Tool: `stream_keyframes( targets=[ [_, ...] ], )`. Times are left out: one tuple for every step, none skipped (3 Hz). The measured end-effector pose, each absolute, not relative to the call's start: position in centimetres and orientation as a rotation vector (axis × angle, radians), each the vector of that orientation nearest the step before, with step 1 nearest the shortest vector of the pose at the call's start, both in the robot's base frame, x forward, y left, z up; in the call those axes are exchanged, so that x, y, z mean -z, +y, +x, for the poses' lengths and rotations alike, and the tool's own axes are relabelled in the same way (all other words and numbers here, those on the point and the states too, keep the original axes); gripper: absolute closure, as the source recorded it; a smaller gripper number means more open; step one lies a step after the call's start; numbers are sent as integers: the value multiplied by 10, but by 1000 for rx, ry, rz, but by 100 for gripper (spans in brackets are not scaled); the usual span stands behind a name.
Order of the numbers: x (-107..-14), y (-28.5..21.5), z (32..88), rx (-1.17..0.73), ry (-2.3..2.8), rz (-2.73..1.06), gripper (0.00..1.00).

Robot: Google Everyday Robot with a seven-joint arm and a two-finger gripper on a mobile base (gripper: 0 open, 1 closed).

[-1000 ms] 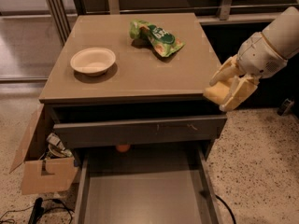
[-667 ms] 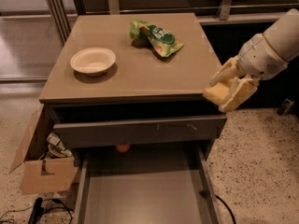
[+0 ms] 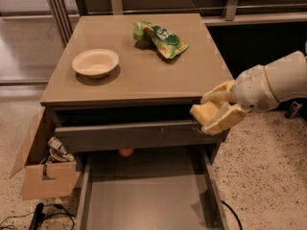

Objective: Place sponge into middle drawer

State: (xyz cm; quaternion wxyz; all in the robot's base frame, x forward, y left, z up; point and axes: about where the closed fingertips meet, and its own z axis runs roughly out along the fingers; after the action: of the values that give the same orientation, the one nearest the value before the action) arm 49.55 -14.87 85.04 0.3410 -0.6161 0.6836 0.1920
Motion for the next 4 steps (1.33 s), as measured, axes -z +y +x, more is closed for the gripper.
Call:
stream_keyframes(
  targets=[
    [-816,-120,479,-559,1787,-1553,100],
    [-766,-94,468,-612,1811,-1578,100],
    [-765,-92,468,-609,1813,-1579,100],
    [-735,-74,470,-631,1826,-1548,100]
  ],
)
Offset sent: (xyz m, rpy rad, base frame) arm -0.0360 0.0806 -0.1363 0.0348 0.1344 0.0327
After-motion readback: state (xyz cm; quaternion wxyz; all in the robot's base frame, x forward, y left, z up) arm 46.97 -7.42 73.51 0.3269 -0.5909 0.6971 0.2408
